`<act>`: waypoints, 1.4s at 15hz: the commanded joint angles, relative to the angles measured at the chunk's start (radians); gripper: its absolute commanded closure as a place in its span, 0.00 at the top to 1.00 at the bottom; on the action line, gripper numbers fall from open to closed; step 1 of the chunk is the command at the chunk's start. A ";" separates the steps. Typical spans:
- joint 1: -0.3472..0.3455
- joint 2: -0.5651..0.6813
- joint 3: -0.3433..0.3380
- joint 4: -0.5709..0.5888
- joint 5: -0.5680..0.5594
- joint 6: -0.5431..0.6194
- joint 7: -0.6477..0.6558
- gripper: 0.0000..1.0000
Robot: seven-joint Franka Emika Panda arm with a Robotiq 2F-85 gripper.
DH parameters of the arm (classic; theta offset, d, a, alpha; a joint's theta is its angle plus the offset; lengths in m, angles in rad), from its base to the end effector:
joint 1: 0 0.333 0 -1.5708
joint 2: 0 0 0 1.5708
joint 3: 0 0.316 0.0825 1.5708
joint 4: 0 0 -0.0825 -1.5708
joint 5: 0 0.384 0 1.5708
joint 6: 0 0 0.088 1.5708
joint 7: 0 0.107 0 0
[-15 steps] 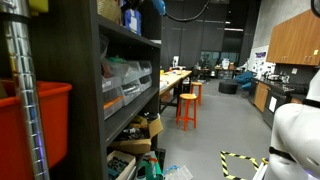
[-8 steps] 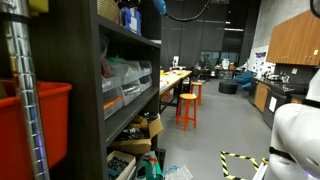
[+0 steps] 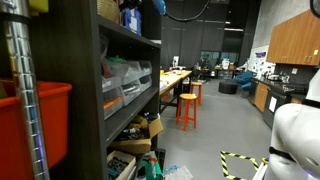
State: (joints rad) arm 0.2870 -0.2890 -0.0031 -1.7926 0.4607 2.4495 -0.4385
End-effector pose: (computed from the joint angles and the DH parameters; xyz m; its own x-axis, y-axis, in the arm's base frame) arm 0.4847 0.1413 0.7763 0.4814 0.2131 0.8502 0.5345 -0.8401 -0.0921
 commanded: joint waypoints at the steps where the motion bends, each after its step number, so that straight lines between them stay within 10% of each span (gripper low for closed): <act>1: -0.010 0.003 0.009 0.005 0.001 -0.004 0.001 0.68; 9: -0.010 0.003 0.009 0.005 0.001 -0.004 0.001 0.68; 10: -0.010 0.003 0.009 0.005 0.001 -0.004 0.001 0.92; 21: -0.014 0.006 -0.021 0.128 0.257 -0.218 -0.004 1.00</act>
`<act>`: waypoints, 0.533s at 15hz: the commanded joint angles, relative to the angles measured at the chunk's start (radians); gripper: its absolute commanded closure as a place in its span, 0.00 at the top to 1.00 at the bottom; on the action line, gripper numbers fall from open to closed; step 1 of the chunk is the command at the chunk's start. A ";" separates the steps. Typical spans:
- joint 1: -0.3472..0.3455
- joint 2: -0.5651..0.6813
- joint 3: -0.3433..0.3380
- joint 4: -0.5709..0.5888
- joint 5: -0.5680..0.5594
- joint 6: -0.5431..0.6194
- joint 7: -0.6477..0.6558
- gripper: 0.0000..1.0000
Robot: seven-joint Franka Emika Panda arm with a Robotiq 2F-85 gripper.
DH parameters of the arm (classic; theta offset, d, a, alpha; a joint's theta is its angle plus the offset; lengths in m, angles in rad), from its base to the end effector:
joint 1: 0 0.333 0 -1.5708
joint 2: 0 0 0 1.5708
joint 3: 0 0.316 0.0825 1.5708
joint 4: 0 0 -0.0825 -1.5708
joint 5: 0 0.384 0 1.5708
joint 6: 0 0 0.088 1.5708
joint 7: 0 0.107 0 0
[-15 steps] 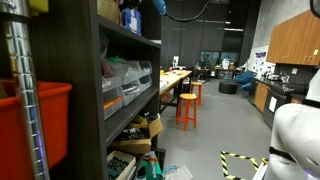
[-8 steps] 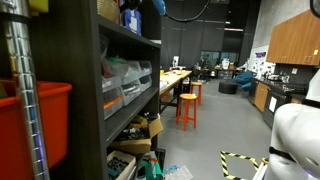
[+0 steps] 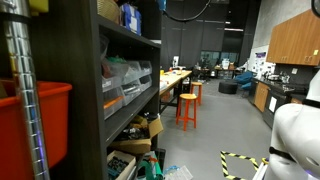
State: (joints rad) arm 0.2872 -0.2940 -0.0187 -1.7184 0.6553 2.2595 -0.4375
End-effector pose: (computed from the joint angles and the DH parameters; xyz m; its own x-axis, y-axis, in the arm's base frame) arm 0.4714 0.1444 0.7959 0.5716 0.1378 0.8089 0.5939 -0.7497 -0.2920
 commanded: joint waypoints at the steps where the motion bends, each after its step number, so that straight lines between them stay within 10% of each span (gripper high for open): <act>1: -0.021 0.019 -0.005 0.067 0.079 -0.014 -0.009 1.00; 8: -0.076 0.098 0.003 0.078 0.074 0.126 -0.038 1.00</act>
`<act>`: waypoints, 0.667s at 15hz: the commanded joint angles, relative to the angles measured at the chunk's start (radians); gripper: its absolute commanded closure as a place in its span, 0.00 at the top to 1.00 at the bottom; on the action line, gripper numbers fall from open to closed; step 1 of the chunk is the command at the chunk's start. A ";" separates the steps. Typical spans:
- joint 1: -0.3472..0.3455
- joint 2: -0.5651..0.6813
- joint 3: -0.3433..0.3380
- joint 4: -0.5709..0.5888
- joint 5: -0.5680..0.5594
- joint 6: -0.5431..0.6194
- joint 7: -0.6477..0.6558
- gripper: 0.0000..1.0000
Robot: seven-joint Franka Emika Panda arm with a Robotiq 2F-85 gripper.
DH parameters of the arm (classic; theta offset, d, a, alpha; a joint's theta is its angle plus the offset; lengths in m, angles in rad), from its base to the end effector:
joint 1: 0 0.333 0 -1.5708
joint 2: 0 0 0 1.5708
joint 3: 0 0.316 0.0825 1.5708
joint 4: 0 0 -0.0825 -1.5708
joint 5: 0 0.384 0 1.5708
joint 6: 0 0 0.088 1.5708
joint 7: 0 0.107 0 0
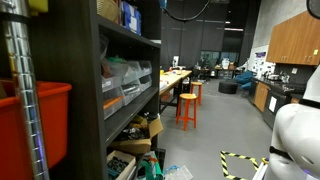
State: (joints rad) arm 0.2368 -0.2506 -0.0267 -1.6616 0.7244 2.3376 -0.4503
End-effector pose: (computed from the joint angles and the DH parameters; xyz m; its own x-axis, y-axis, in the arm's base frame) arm 0.4926 0.1131 0.8122 0.5279 0.0173 0.8491 0.5428 -0.7758 -0.3217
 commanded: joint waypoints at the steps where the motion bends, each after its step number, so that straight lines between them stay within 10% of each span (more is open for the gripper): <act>1: -0.031 0.068 0.012 0.016 0.002 0.062 -0.029 1.00; 10: -0.055 0.127 0.048 -0.004 -0.008 0.121 -0.047 1.00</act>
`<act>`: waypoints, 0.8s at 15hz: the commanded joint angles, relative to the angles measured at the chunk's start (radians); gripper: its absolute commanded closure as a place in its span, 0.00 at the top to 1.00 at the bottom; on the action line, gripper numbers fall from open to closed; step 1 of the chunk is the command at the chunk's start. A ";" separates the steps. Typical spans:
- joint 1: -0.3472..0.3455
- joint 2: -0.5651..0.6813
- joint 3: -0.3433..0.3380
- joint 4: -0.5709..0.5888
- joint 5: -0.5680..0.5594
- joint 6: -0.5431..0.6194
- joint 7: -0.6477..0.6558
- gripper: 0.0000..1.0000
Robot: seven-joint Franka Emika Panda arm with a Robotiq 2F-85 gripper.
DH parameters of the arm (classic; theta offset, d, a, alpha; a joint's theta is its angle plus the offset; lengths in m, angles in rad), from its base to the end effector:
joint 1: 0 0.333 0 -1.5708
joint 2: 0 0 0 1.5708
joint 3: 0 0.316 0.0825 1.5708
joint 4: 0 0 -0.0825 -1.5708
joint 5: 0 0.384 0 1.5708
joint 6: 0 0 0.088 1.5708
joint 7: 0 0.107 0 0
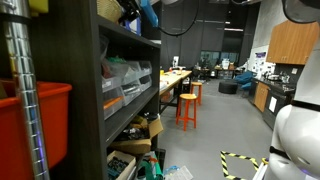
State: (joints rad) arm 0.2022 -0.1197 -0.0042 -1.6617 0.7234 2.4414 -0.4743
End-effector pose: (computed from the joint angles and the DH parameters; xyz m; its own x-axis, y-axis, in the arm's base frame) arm 0.5529 0.1119 0.7529 0.5602 0.0018 0.8284 0.4743 -0.8206 -0.3189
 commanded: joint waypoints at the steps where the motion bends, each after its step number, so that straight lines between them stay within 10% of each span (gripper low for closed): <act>1: -0.019 -0.006 0.028 -0.003 -0.006 0.021 -0.027 1.00; 12: -0.011 -0.081 0.069 -0.137 -0.064 0.167 0.037 1.00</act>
State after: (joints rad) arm 0.2015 -0.1385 0.0426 -1.7090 0.6860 2.5563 -0.4724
